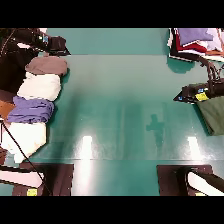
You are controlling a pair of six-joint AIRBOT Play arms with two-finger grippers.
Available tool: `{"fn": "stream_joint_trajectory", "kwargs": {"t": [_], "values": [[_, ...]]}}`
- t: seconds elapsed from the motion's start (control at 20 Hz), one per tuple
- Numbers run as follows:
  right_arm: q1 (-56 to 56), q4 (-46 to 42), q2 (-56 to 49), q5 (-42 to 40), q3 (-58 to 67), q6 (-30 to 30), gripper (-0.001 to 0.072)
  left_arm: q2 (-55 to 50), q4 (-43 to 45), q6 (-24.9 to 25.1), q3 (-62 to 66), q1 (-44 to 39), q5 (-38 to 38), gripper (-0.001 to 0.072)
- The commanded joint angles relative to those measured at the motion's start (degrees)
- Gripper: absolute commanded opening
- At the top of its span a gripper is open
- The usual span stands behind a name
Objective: Fold the shirts.
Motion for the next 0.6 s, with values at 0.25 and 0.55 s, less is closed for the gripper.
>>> {"fn": "stream_joint_trajectory", "kwargs": {"t": [0.25, 0.55], "values": [[0.0, 0.0, 0.0, -0.1, 0.1, 0.0, 0.0018, 0.0, 0.6, 2.5, 0.0, 0.2, 4.0, 0.0029], [0.2, 0.5, 0.0, 0.0, 0.1, 0.1, 0.0017, -0.9, 4.1, 4.4, 0.0, 0.4, 12.2, 0.0547]]}}
